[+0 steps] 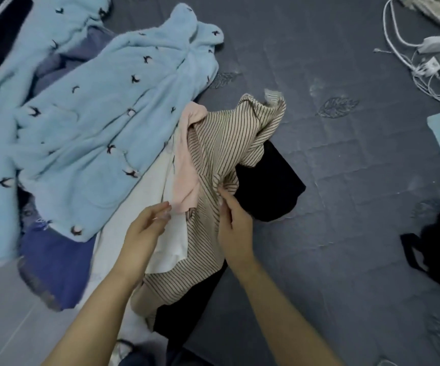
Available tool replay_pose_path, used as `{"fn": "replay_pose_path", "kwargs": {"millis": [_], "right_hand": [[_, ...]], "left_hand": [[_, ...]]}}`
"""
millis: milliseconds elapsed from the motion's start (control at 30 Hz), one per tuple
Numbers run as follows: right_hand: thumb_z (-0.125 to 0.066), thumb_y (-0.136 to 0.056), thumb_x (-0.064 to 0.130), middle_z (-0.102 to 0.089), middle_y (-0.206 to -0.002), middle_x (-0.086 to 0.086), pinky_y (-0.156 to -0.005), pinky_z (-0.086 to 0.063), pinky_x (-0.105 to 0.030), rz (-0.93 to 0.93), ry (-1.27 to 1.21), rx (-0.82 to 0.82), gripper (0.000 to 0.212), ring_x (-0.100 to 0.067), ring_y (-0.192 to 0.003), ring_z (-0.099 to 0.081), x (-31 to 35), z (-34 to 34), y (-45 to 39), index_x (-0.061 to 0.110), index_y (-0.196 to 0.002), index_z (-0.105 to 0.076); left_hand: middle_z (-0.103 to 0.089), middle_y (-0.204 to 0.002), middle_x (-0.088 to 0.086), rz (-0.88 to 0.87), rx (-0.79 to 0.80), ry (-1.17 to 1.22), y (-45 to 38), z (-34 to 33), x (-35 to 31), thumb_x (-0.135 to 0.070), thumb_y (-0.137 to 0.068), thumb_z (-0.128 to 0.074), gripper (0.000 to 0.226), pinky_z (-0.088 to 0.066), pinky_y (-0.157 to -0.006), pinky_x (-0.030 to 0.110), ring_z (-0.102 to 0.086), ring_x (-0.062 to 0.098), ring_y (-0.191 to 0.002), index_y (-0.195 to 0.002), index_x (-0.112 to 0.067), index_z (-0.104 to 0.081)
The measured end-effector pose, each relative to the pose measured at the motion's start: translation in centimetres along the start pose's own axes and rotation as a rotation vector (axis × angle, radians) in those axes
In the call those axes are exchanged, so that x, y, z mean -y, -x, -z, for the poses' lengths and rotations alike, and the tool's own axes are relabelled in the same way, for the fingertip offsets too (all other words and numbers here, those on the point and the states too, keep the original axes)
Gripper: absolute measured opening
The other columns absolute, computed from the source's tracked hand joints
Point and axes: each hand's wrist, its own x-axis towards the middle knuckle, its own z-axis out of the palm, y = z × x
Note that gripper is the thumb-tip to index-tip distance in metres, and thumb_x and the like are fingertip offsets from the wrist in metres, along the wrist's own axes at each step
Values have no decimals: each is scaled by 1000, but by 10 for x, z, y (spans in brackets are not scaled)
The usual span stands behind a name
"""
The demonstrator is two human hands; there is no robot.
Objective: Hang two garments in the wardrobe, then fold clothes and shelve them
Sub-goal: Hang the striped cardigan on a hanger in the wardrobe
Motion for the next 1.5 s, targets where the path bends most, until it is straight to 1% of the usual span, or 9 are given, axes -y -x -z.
{"fn": "replay_pose_path", "kwargs": {"millis": [233,400,567,667,833,900,1133,1333,1500], "right_hand": [[-45,-98,-2,-70,-109,7,-95,-50,-32,11,-16,182,30,-7,-105,-63,35,1,79,10,-112,-68],[-42,-99,10,-52,-82,42,-75,-35,-4,124,91,280,29,18,-77,-51,49,3,129,17,-114,-66],[-44,-101,5,-59,-72,14,-71,-47,-19,-146,9,69,33,1,-67,-53,28,34,118,25,-121,-63],[-50,-100,19,-64,-101,1,-88,-51,-33,-260,37,-79,23,-6,-92,-59,14,48,81,24,-121,-59],[-74,-83,41,-40,-144,-7,-110,-38,-40,-799,-369,-171,91,-25,-132,-42,5,42,-27,8,-151,-22],[-70,-89,24,-46,-143,-12,-108,-41,-45,-922,-465,-51,70,-28,-128,-48,6,32,-50,4,-146,-35],[-50,-100,16,-71,-98,10,-80,-57,-31,-393,-368,-124,24,-8,-93,-65,64,48,-3,34,-93,-65],[-56,-96,12,-73,-105,11,-90,-55,-30,-284,-267,320,21,-5,-101,-66,99,77,86,25,-107,-69],[-50,-98,3,-69,-117,12,-94,-47,-15,-301,-234,521,32,-1,-113,-61,94,102,136,15,-125,-60]], "left_hand": [[-69,-115,4,279,298,326,27,-14,-33,-41,-86,-68,47,-57,-85,34,-62,16,-109,-122,-11,-61],[-65,-117,18,318,239,171,36,-32,-38,-3,-88,-67,50,-56,-64,16,-66,16,-89,-133,6,-46],[-65,-117,15,219,55,18,18,-33,-37,-10,-90,-66,35,-51,-88,29,-61,22,-108,-123,-2,-60],[-66,-115,12,191,93,9,15,-32,-32,-16,-92,-65,33,-50,-94,33,-61,20,-106,-122,-6,-61],[-66,-119,9,173,88,53,23,-32,-21,-20,-93,-64,28,-48,-101,39,-62,21,-110,-119,-11,-62],[-66,-119,9,184,74,77,26,-30,-17,-19,-94,-62,27,-48,-102,39,-62,21,-111,-119,-10,-62],[-69,-109,3,157,11,193,40,-9,-18,-15,-98,-53,21,-47,-98,37,-62,18,-103,-117,-11,-62],[-66,-118,2,248,150,226,63,-12,-37,-42,-95,-56,33,-53,-89,39,-63,16,-105,-119,-20,-60],[-56,-81,3,508,223,251,75,-36,-37,-43,-79,-75,36,-51,-55,25,-52,13,-59,-96,-15,-62]]}}
